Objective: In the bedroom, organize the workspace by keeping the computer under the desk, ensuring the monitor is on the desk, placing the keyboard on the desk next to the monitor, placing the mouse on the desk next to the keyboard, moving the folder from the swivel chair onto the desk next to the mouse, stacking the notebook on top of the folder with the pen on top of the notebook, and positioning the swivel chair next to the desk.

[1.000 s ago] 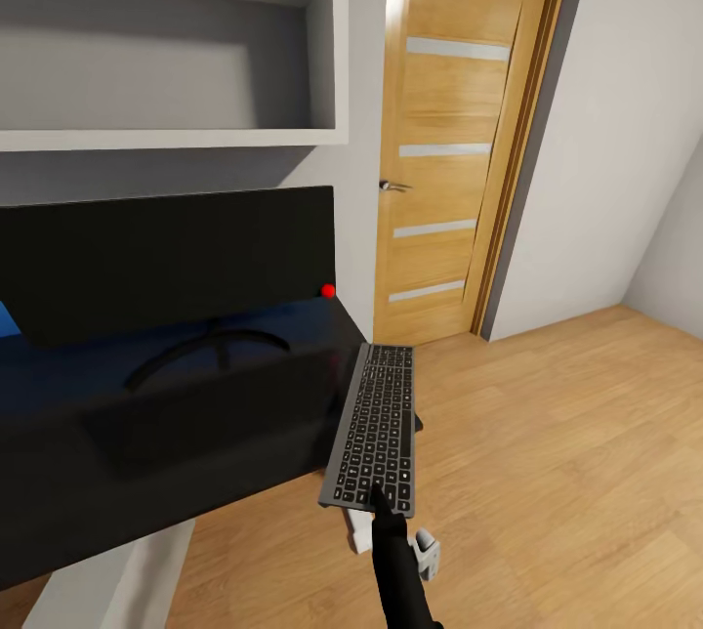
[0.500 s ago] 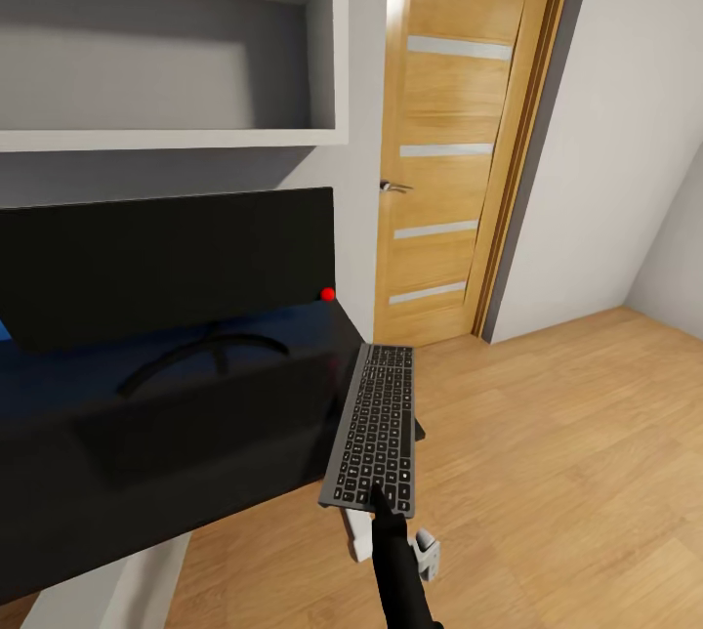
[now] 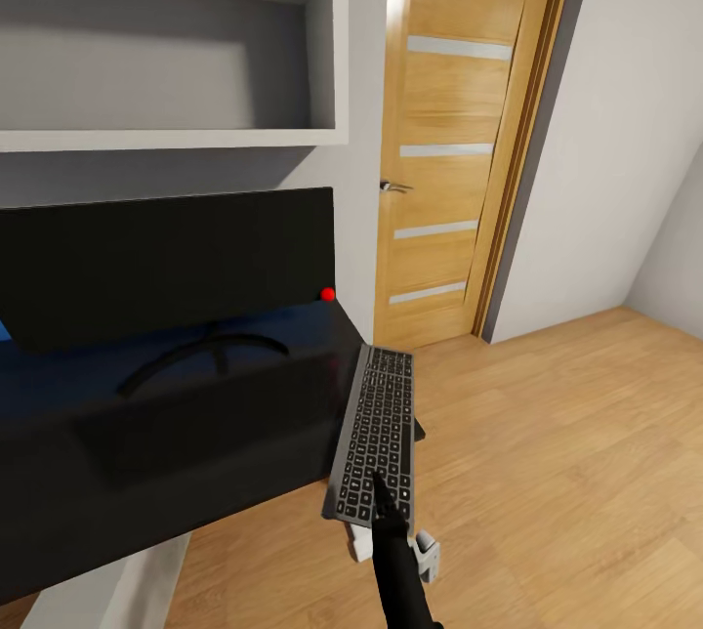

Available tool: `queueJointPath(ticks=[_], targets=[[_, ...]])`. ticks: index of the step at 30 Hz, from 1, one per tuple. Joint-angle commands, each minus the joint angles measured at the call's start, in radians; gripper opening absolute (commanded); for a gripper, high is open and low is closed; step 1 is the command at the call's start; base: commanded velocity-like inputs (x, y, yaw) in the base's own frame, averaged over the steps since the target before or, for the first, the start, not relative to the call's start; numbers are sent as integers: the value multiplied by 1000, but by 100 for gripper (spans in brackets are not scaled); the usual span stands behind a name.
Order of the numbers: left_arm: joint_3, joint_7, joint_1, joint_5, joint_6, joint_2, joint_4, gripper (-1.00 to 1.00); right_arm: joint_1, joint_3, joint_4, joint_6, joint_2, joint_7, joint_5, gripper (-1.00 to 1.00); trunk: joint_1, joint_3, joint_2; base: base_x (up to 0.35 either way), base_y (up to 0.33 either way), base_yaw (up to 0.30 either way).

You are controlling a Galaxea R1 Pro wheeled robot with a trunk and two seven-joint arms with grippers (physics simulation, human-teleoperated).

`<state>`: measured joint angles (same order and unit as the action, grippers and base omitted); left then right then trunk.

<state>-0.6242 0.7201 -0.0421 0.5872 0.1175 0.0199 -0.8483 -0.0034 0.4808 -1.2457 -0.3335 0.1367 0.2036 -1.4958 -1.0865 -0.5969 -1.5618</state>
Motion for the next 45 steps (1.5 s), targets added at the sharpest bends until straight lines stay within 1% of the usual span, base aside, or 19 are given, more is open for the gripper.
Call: queueJointPath(ticks=[1, 4, 7, 14, 23, 27, 32, 34, 35, 38, 45], targets=[[-3, 7, -1, 2, 5, -1, -1, 100, 0, 2, 0, -4, 0, 7, -11, 100, 0, -1, 0, 0, 0, 0], [-2, 7, -1, 2, 5, -1, -1, 100, -1, 1, 1, -3, 0, 4, -13, 100, 0, -1, 0, 0, 0, 0], [-2, 7, -1, 2, 5, -1, -1, 100, 0, 1, 1, -2, 0, -14, -13, 100, 0, -1, 0, 0, 0, 0], [-3, 7, -1, 1, 5, -1, -1, 100, -1, 1, 2, 2, 0, -115, -16, 100, 0, -1, 0, 0, 0, 0], [-3, 7, -1, 0, 5, -1, -1, 100, -1, 1, 2, 29, 0, -143, -17, 100, 0, -1, 0, 0, 0, 0], [-2, 7, -1, 0, 5, -1, -1, 100, -1, 0, 2, 31, 0, -167, -18, 100, 0, -1, 0, 0, 0, 0], [-3, 7, -1, 1, 5, -1, -1, 100, -1, -1, 2, 30, 0, -176, -18, 100, 0, -1, 0, 0, 0, 0], [-3, 7, -1, 0, 5, -1, -1, 100, -1, -10, 2, 30, 0, -178, -18, 100, 0, -1, 0, 0, 0, 0], [-3, 7, -1, 0, 5, -1, -1, 100, -1, -30, 2, 30, 1, -178, -19, 100, 0, -1, 0, 0, 0, 0], [-3, 7, -1, 0, 5, -1, -1, 100, -1, -58, 6, 31, 1, -179, -19, 100, 0, -1, 0, 0, 0, 0], [-2, 7, -1, 0, 5, -1, -1, 100, -1, -94, 13, 30, 1, -179, -21, 100, 0, -1, 0, 0, 0, 0]])
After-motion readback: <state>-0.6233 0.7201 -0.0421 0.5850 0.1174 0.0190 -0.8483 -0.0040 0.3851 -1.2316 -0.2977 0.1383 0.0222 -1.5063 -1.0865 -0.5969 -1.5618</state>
